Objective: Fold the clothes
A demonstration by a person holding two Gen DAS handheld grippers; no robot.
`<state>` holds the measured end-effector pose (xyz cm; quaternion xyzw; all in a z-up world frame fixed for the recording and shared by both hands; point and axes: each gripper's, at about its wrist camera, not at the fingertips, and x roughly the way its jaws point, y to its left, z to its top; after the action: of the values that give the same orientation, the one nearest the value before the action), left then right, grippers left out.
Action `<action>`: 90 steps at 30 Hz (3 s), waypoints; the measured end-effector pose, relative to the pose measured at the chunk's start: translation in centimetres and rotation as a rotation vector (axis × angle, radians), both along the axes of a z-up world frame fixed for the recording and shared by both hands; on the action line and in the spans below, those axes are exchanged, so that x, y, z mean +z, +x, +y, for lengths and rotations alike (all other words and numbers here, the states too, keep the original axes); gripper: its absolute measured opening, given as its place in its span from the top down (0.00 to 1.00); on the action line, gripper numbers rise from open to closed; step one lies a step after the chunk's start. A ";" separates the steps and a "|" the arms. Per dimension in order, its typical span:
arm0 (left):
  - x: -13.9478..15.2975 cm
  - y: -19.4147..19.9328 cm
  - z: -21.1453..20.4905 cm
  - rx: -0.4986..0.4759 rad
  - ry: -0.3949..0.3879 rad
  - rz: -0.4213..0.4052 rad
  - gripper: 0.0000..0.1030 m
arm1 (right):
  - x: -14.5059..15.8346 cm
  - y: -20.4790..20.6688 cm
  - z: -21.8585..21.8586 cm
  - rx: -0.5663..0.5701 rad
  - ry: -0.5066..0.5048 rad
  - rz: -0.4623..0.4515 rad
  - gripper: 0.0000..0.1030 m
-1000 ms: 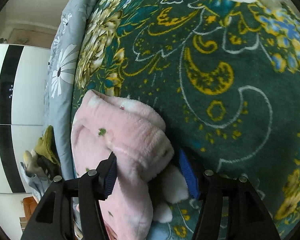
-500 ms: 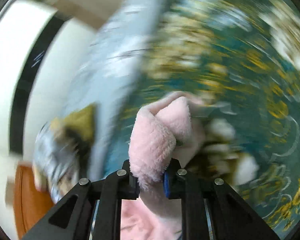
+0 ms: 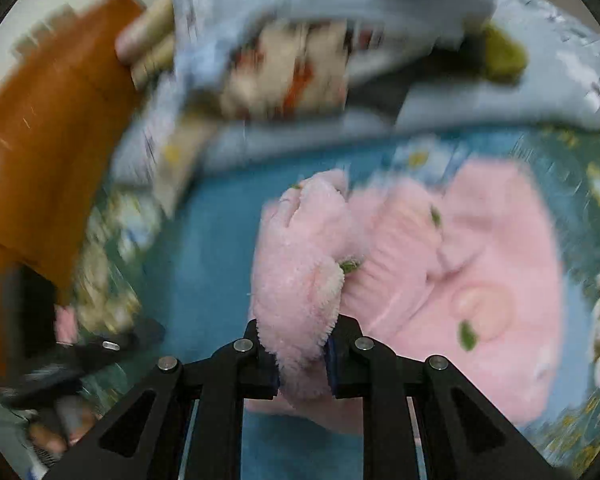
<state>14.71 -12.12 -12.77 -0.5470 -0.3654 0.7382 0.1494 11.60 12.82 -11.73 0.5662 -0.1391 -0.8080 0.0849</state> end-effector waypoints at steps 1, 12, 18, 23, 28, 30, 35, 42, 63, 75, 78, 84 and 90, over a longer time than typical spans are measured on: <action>-0.3 0.1 0.2 -0.008 0.010 -0.003 0.40 | -1.1 0.2 -0.8 0.008 0.003 -0.029 0.82; -1.8 -1.8 5.5 -0.121 0.116 -0.024 0.35 | 0.4 5.4 2.3 0.023 -0.034 -0.022 0.56; 2.9 -2.9 10.1 -0.214 -0.166 0.174 0.35 | 0.2 7.8 9.2 -0.246 -0.091 -0.022 0.55; 2.6 -7.4 14.2 -0.389 -0.178 0.215 0.31 | -0.7 8.7 11.5 -0.329 -0.163 -0.035 0.55; -2.4 -9.9 15.5 -0.426 -0.110 0.020 0.31 | 0.2 9.3 11.9 -0.334 -0.137 -0.004 0.56; -3.6 -9.8 15.4 -0.421 -0.117 -0.021 0.31 | 0.8 9.8 12.1 -0.330 -0.114 0.020 0.56; -2.8 -8.5 15.5 -0.392 -0.117 0.014 0.36 | -0.1 10.1 13.1 -0.361 -0.134 0.002 0.56; -1.7 -7.7 17.7 -0.405 -0.158 0.057 0.89 | -0.6 10.2 13.5 -0.369 -0.158 -0.005 0.56; -3.1 -6.2 3.6 -0.119 -0.124 -0.028 0.57 | -0.9 8.4 13.7 -0.338 -0.144 -0.030 0.56; -3.7 -5.4 7.8 -0.209 -0.092 -0.058 0.36 | -0.8 5.6 18.7 -0.388 -0.097 -0.067 0.43; -4.0 -4.6 7.9 -0.198 -0.092 -0.079 0.36 | -1.6 5.9 18.3 -0.381 -0.104 -0.083 0.43; -4.2 -4.9 9.3 -0.232 -0.120 -0.073 0.38 | -3.6 6.3 17.9 -0.388 -0.111 -0.135 0.43; -2.5 -3.4 6.9 -0.144 -0.019 -0.022 0.80 | -3.2 6.2 17.7 -0.372 -0.110 -0.118 0.43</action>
<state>11.27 -5.22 -15.26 -0.5813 -0.3197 0.7230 0.1927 17.82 30.48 -14.93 0.5716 -0.2899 -0.7664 -0.0433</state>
